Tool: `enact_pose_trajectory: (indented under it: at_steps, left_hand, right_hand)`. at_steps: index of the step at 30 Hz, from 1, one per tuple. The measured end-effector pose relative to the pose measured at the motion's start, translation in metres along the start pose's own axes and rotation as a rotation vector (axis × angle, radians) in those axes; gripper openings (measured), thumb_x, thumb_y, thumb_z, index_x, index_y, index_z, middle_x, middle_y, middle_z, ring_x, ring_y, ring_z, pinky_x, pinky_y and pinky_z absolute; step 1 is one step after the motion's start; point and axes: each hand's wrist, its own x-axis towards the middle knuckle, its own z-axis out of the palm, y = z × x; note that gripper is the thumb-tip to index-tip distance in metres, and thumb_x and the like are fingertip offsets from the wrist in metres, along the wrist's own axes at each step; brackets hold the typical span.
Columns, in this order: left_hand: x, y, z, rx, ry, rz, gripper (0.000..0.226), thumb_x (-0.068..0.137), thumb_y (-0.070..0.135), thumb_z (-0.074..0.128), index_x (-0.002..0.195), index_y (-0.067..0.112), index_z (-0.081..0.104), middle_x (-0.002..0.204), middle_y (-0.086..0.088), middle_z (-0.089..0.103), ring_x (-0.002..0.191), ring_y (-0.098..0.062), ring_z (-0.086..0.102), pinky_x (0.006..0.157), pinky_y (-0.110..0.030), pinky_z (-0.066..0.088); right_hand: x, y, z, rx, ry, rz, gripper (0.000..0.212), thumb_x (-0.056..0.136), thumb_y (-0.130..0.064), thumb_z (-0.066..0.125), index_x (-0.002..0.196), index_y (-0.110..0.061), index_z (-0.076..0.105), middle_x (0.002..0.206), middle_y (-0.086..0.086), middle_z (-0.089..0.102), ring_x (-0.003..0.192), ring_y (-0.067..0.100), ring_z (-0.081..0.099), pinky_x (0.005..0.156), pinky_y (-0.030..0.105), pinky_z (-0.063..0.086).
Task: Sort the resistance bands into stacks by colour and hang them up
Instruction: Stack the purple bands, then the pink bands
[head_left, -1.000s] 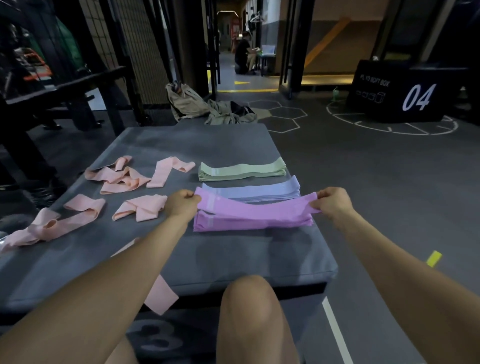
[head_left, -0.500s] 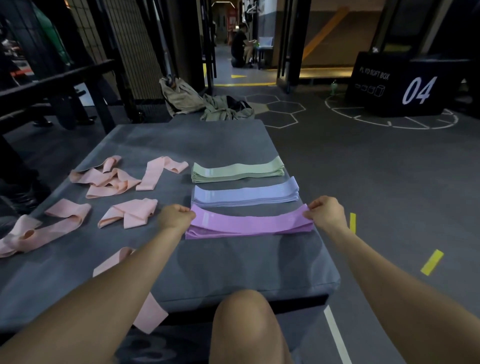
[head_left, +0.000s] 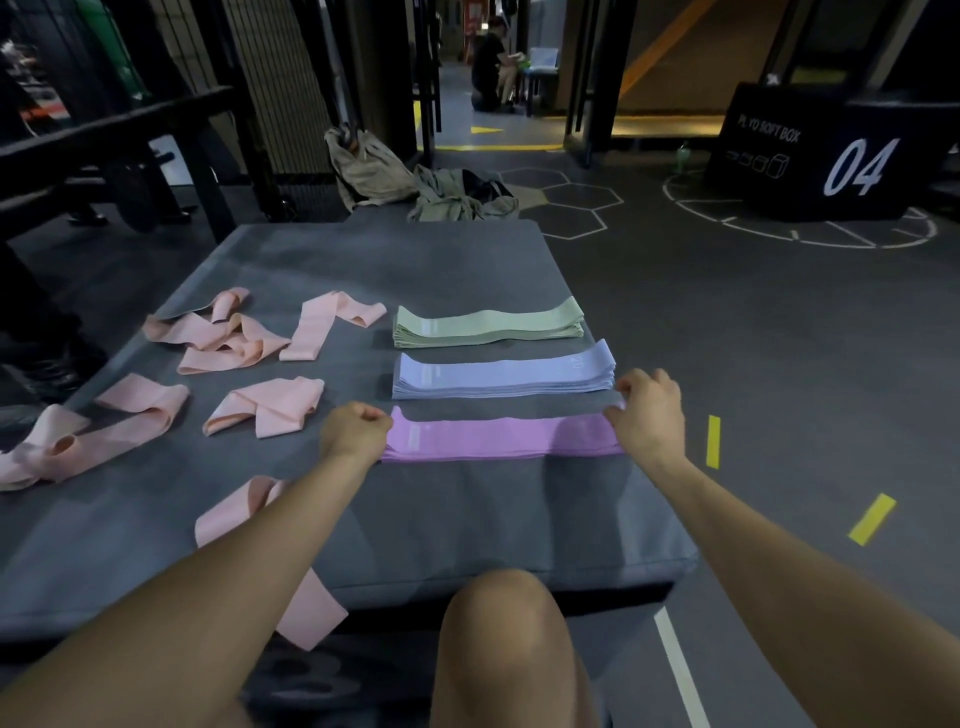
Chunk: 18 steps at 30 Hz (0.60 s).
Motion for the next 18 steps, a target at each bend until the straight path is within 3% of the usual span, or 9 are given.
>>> enact_pose_trajectory:
  at_steps: [3, 7, 12, 16, 18]
  left_hand:
    - [0.003, -0.001, -0.002, -0.019, 0.002, 0.007, 0.013, 0.083, 0.01, 0.057, 0.084, 0.009, 0.07, 0.091, -0.016, 0.071, 0.083, -0.032, 0.066, 0.074, -0.036, 0.052]
    - [0.009, -0.007, -0.007, -0.094, -0.032, -0.022, 0.022, 0.078, 0.002, 0.062, 0.063, 0.017, 0.062, 0.084, -0.016, 0.069, 0.068, -0.025, 0.058, 0.07, -0.035, 0.052]
    - [0.01, -0.012, -0.012, -0.144, -0.091, -0.029, 0.03, 0.074, -0.009, 0.066, 0.06, 0.017, 0.059, 0.075, -0.012, 0.063, 0.064, -0.021, 0.054, 0.067, -0.03, 0.048]
    - [0.011, -0.013, -0.015, -0.151, -0.137, -0.023, 0.03, 0.071, -0.009, 0.069, 0.061, 0.017, 0.058, 0.057, 0.004, 0.06, 0.054, -0.012, 0.051, 0.058, -0.022, 0.044]
    - [0.012, -0.015, -0.015, -0.18, -0.176, -0.027, 0.03, 0.069, -0.01, 0.071, 0.062, 0.016, 0.059, 0.056, 0.005, 0.06, 0.055, -0.012, 0.052, 0.061, -0.025, 0.046]
  right_hand:
    - [-0.004, -0.031, 0.012, 0.015, -0.059, -0.176, 0.028, 0.084, -0.004, 0.058, 0.112, -0.005, 0.061, 0.119, 0.014, 0.052, 0.114, 0.03, 0.046, 0.087, 0.036, 0.044]
    - [-0.015, -0.075, 0.041, 0.056, -0.304, -0.386, 0.026, 0.082, -0.007, 0.063, 0.108, -0.004, 0.064, 0.11, 0.015, 0.058, 0.104, 0.03, 0.055, 0.085, 0.031, 0.042]
    - [-0.025, -0.115, 0.074, 0.055, -0.517, -0.482, 0.04, 0.083, -0.019, 0.067, 0.121, -0.01, 0.06, 0.125, 0.012, 0.055, 0.114, 0.029, 0.054, 0.094, 0.03, 0.042]
    - [-0.027, -0.13, 0.092, 0.05, -0.629, -0.523, 0.049, 0.071, -0.032, 0.075, 0.118, -0.023, 0.062, 0.122, 0.007, 0.06, 0.109, 0.026, 0.058, 0.093, 0.035, 0.048]
    - [-0.026, -0.132, 0.099, 0.048, -0.649, -0.532, 0.046, 0.069, -0.033, 0.072, 0.113, -0.026, 0.062, 0.117, 0.005, 0.063, 0.105, 0.027, 0.06, 0.089, 0.038, 0.05]
